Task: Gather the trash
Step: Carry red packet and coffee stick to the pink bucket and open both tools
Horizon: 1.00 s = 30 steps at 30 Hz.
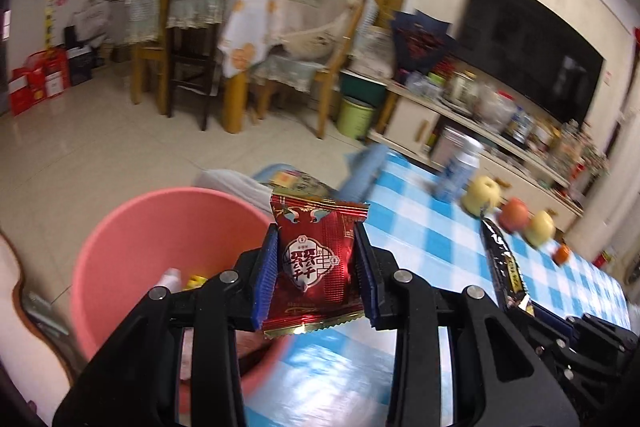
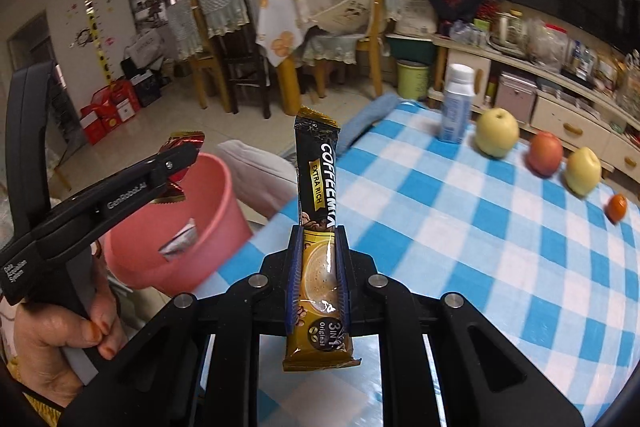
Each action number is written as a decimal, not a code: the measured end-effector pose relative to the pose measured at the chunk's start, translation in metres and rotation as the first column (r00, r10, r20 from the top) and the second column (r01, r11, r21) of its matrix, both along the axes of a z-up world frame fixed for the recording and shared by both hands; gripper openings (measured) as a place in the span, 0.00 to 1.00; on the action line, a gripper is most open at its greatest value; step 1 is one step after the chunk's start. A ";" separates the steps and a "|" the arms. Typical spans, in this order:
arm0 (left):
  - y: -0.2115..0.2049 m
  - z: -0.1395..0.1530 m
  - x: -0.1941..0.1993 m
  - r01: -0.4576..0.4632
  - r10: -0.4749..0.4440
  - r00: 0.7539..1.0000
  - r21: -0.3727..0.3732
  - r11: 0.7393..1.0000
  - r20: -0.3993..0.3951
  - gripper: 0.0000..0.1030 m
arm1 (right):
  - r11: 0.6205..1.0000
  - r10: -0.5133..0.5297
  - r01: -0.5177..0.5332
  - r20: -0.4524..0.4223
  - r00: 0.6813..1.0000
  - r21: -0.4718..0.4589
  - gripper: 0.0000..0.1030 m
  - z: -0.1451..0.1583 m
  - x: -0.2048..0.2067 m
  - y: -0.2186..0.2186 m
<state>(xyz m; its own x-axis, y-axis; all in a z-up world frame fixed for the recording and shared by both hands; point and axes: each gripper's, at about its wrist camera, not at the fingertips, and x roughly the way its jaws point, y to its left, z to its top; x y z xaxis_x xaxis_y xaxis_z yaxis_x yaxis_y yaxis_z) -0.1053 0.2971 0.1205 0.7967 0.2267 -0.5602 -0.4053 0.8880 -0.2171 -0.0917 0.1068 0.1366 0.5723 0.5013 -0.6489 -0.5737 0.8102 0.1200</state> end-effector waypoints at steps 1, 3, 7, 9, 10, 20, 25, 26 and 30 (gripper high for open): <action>0.009 0.000 -0.002 -0.031 0.031 1.000 0.003 1.000 -0.002 0.36 | 1.000 0.013 -0.013 0.002 1.000 0.000 0.16 0.001 0.000 0.008; 0.022 0.001 -0.004 -0.074 0.074 0.997 0.009 0.997 -0.006 0.36 | 0.999 0.046 -0.046 0.005 0.999 0.000 0.16 0.003 -0.001 0.027; 0.048 0.001 -0.008 -0.162 0.162 0.987 0.027 0.986 -0.016 0.36 | 0.994 0.109 -0.109 0.009 0.994 -0.009 0.16 0.003 -0.003 0.065; 0.059 0.001 -0.011 -0.191 0.192 0.981 0.026 0.981 -0.021 0.36 | 0.991 0.137 -0.137 0.006 0.991 -0.012 0.16 0.001 -0.003 0.083; 0.064 0.001 -0.012 -0.205 0.206 0.978 0.025 0.978 -0.023 0.36 | 0.989 0.150 -0.150 0.004 0.989 -0.014 0.16 0.000 -0.003 0.093; 0.107 -0.012 -0.016 -0.320 0.318 0.944 -0.007 0.947 -0.092 0.59 | 0.970 0.235 -0.239 -0.062 0.970 -0.048 0.26 -0.029 0.009 0.160; 0.108 -0.013 -0.013 -0.332 0.331 0.937 0.013 0.943 -0.115 0.81 | 0.975 0.210 -0.210 -0.013 0.978 -0.075 0.72 -0.038 0.000 0.157; 0.106 -0.012 -0.012 -0.327 0.328 0.938 0.021 0.945 -0.115 0.83 | 0.976 0.201 -0.201 -0.005 0.980 -0.082 0.73 -0.038 -0.001 0.154; 0.095 -0.011 -0.010 -0.304 0.307 0.945 0.046 0.952 -0.113 0.88 | 0.983 0.151 -0.147 0.035 0.988 -0.109 0.78 -0.037 0.000 0.139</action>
<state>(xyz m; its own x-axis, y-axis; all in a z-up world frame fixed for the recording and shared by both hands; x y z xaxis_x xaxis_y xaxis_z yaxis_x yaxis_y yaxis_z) -0.1152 0.3925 0.1097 0.6159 0.4660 -0.6352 -0.6794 0.7224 -0.1288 -0.0918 0.2459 0.1001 0.5249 0.5128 -0.6793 -0.6917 0.7221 0.0106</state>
